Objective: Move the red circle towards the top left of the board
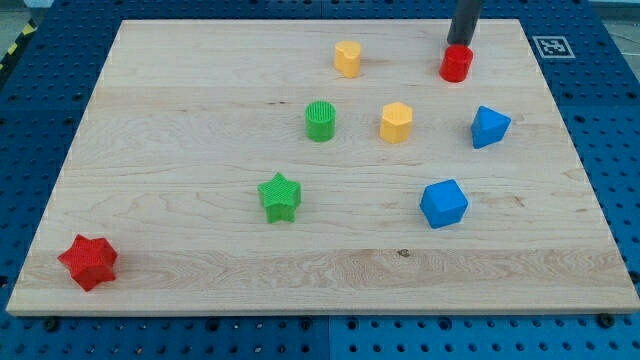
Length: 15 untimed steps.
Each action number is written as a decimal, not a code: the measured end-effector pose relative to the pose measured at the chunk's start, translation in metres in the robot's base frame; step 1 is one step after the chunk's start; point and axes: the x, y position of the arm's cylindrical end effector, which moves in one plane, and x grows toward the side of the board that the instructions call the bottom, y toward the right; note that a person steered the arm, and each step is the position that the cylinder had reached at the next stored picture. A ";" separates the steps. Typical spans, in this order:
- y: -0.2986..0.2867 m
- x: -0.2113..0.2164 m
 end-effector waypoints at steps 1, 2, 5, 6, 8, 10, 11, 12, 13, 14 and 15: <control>0.000 0.010; 0.000 0.010; 0.013 0.027; 0.005 0.036; -0.021 0.036; -0.003 0.043; -0.029 0.043; -0.034 0.043; -0.028 0.047; -0.026 0.055; -0.035 0.061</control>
